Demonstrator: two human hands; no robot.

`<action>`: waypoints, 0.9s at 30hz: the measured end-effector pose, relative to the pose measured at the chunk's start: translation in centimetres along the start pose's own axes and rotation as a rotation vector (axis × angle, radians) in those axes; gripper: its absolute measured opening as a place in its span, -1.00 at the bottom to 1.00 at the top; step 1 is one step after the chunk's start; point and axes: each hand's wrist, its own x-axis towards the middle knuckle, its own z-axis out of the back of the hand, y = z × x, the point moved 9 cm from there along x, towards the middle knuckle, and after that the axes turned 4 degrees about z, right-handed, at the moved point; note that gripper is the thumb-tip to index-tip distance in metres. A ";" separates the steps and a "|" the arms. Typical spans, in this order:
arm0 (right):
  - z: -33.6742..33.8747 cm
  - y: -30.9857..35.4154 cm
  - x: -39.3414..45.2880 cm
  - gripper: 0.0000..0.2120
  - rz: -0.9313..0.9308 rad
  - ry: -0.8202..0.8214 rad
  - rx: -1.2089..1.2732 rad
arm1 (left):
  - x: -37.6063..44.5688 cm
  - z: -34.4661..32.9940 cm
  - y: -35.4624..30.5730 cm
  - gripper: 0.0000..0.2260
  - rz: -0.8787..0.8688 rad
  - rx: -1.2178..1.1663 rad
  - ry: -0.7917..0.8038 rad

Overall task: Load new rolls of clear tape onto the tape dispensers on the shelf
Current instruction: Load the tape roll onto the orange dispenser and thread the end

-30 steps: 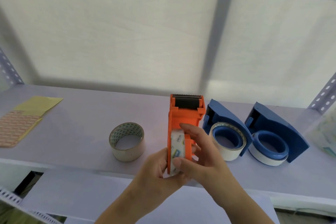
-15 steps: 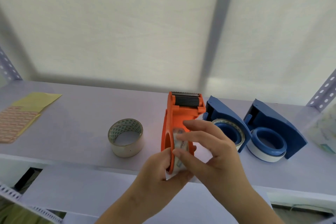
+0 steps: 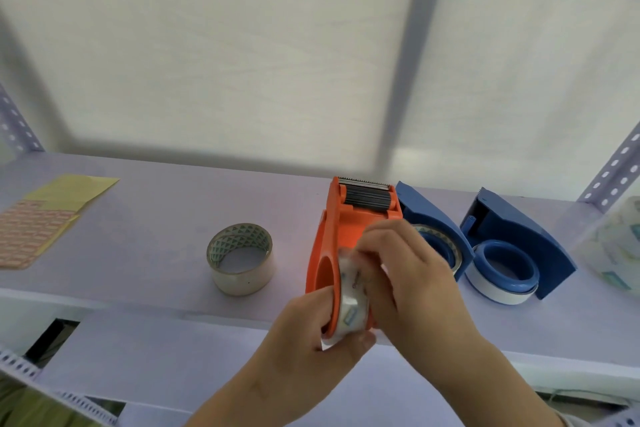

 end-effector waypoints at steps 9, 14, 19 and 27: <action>-0.5 -3.1 -0.4 -0.87 -0.412 0.049 0.337 | -1.0 0.0 -0.3 -0.77 0.069 -0.068 0.037; -0.2 -3.1 -0.6 -0.91 -0.451 0.012 0.337 | -1.4 -0.3 -0.6 -0.73 0.067 -0.104 0.088; 0.4 -2.8 -0.2 -0.88 -0.358 -0.029 0.233 | -1.5 0.1 0.2 -0.72 0.133 -0.378 0.045; 2.5 -3.7 0.9 -0.90 -0.243 -0.054 -0.196 | -1.8 0.4 0.6 -0.66 0.143 -0.508 0.096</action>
